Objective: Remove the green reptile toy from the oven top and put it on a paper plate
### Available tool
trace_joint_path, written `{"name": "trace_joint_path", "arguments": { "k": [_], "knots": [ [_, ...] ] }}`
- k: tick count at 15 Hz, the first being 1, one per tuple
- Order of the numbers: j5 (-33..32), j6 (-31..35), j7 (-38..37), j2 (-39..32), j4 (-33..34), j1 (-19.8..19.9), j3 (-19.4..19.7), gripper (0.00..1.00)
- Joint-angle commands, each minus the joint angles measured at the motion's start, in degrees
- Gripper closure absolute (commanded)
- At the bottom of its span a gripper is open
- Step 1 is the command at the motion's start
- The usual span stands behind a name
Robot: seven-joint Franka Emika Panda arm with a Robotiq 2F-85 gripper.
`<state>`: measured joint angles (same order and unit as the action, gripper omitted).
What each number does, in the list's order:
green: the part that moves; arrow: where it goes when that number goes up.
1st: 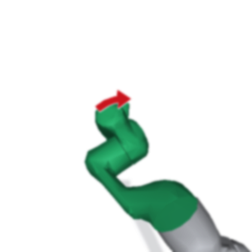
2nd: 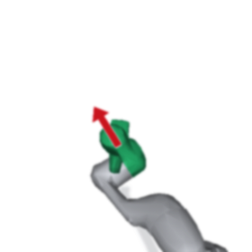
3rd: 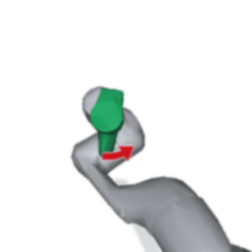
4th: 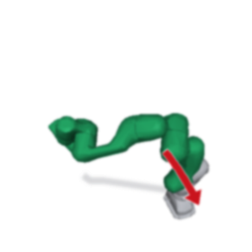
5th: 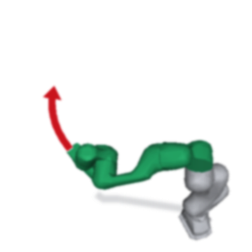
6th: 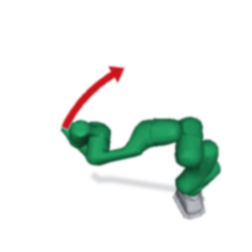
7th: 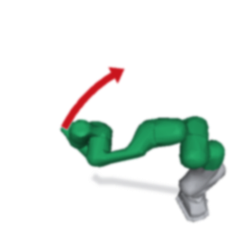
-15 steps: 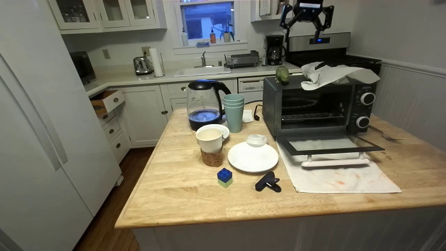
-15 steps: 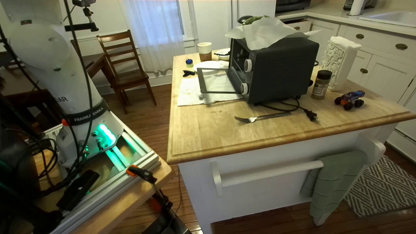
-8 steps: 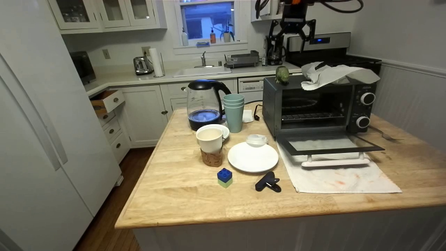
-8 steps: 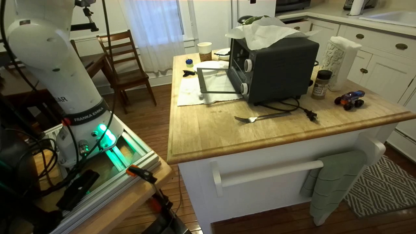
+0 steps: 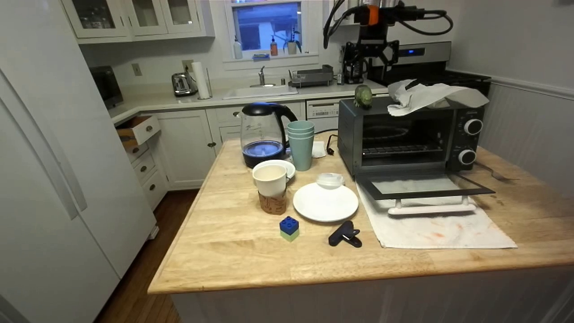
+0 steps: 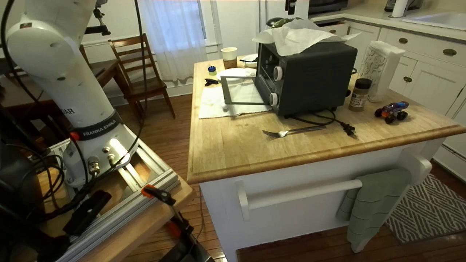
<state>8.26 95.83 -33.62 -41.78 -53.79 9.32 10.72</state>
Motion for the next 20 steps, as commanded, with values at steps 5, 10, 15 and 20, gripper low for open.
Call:
{"name": "trace_joint_path", "arguments": {
  "k": [5, 10, 15, 20],
  "knots": [
    [0.00, -1.45, 1.28, -4.53, 4.69, 0.57, -0.19, 0.00],
    [0.10, -2.02, 2.22, -5.48, 5.15, 0.76, -0.33, 0.41],
    [0.15, -2.39, 3.40, -5.11, 4.96, 0.77, -0.32, 0.76],
    [1.87, -7.40, 6.29, -2.28, 4.20, 0.92, -1.86, 0.76]
  ]
}}
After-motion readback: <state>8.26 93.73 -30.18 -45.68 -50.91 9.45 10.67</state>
